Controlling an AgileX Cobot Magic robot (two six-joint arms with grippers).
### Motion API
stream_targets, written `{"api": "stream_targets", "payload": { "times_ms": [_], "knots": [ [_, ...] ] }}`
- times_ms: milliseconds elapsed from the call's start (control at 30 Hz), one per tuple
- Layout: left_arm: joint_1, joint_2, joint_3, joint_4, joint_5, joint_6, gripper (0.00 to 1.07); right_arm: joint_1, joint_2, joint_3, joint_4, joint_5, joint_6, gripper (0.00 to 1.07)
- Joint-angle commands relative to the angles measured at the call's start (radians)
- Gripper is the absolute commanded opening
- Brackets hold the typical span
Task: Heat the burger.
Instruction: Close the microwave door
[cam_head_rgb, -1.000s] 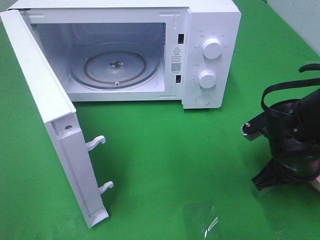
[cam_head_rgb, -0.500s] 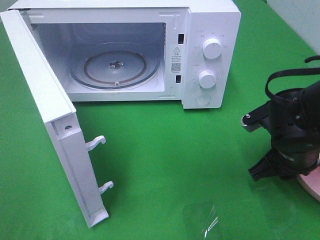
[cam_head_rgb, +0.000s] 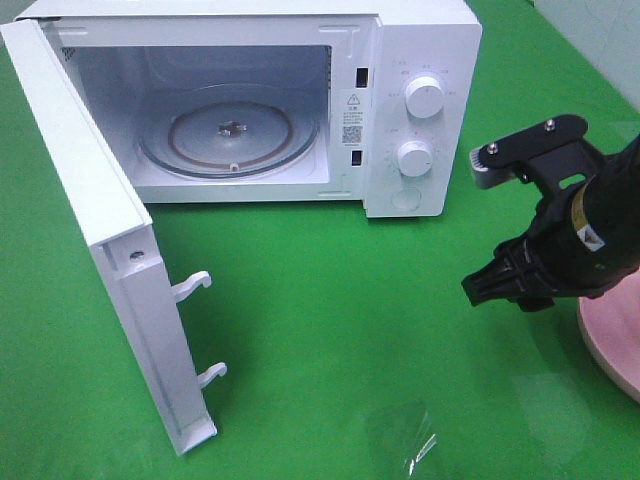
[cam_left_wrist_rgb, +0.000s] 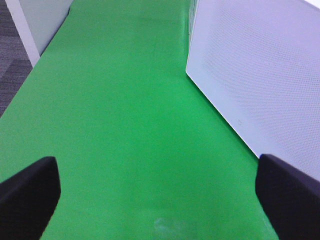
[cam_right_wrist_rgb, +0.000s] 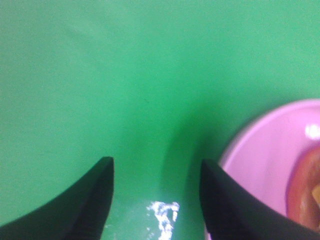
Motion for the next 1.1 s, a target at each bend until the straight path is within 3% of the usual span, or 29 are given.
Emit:
{"api": "stream_targets", "payload": {
  "times_ms": [33,67,100,133,167,233,600,1100],
  "knots": [
    [0.002,-0.005,0.0,0.0,-0.012,-0.005,0.98,-0.004,-0.127,-0.003,0.133,-0.03,-0.247,0.66],
    [0.002,-0.005,0.0,0.0,-0.012,-0.005,0.98,-0.004,-0.127,-0.003,0.133,-0.03,-0.247,0.66],
    [0.002,-0.005,0.0,0.0,-0.012,-0.005,0.98,-0.004,-0.184,-0.003,0.199,-0.024,-0.334,0.76],
    [0.002,-0.005,0.0,0.0,-0.012,-0.005,0.98,-0.004,-0.184,-0.003,0.199,-0.024,-0.334,0.76],
    [0.002,-0.005,0.0,0.0,-0.012,-0.005,0.98,-0.004,-0.231,-0.003,0.258,0.004,-0.397,0.83],
    [0.002,-0.005,0.0,0.0,-0.012,-0.005,0.98,-0.004,-0.281,-0.003,0.328,0.061,-0.466,0.86],
    [0.002,-0.005,0.0,0.0,-0.012,-0.005,0.98,-0.004,-0.544,-0.002,0.402,0.408,-0.527,0.78],
    [0.002,-0.005,0.0,0.0,-0.012,-0.005,0.98,-0.004,-0.932,0.084,0.405,0.558,-0.52,0.76]
  ]
}}
